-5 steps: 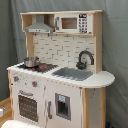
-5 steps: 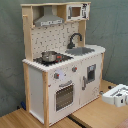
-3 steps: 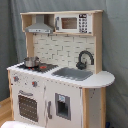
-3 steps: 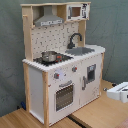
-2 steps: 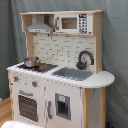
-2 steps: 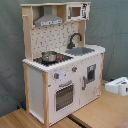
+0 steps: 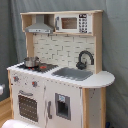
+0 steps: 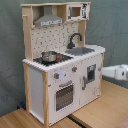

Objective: Play with the kitchen

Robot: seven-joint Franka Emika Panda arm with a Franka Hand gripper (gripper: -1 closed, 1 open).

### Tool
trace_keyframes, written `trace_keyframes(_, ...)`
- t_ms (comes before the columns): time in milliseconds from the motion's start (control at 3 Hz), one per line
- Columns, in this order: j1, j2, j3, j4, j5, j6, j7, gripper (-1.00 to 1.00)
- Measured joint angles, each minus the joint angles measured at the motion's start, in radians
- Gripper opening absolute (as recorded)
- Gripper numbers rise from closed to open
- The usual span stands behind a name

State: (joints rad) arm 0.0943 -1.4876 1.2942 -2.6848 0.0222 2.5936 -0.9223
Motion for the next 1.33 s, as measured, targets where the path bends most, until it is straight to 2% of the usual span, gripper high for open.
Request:
trace_keyframes(667,-0.094,0.003,-0.155,0.065,-0.03,0.032,-0.074,1.0)
trace_keyframes(1000,-0.159,0.009,-0.225,0.132,-0.033,0.032,-0.112,1.0)
trace_keyframes(1333,-0.25,0.019,-0.261,0.194,-0.033,0.031,-0.116,1.0)
